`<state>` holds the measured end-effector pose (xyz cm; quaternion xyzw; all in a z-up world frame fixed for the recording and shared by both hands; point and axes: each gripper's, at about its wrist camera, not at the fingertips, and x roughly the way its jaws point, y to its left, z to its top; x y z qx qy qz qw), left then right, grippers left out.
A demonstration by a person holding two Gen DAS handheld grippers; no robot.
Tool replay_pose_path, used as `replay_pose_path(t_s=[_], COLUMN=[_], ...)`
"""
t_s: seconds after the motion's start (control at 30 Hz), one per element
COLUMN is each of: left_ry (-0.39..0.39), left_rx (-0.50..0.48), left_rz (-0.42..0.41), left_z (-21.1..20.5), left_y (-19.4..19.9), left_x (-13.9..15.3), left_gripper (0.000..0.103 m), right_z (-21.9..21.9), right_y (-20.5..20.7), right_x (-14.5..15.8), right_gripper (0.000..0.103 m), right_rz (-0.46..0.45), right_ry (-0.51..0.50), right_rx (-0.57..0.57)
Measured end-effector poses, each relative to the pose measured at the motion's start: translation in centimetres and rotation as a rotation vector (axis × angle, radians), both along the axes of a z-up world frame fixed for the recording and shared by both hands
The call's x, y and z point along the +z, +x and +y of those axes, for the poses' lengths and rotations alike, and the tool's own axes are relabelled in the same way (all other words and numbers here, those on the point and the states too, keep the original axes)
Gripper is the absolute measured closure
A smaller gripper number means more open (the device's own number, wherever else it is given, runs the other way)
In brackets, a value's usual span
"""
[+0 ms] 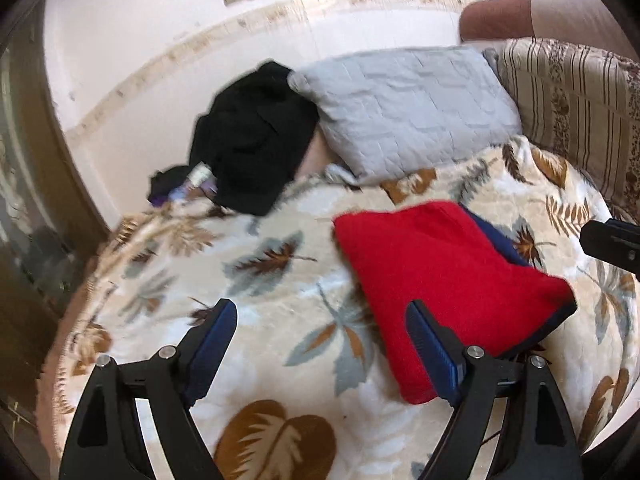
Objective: Fold small clothes
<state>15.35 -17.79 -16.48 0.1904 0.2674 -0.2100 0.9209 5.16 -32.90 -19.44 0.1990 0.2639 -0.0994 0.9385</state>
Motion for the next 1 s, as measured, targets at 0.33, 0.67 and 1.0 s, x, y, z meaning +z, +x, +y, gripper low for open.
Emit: replay_pose_path(t_s=[0.33,0.67,1.0], left_ry=[-0.111,-0.136,-0.14], left_rx=[0.061,0.096,0.13], left_rz=[-0.052,-0.119,-0.136], left_z=[4.6,6.9,7.7], left_y=[-4.1,-7.0,-7.7], left_x=[5.5,8.6,9.1], left_gripper=[0.014,0.014,0.013], right_z=[2.7,4.8,6.5], right_y=[-4.6,-7.4,-8.2], right_x=[4.1,6.9,8.2], right_gripper=[0.017,0.017,0.017], right_rz=[-0.06,-0.073,-0.059], right_ry=[-0.11,-0.153,-0.197], right_rx=[-0.072,-0.072,-0.072])
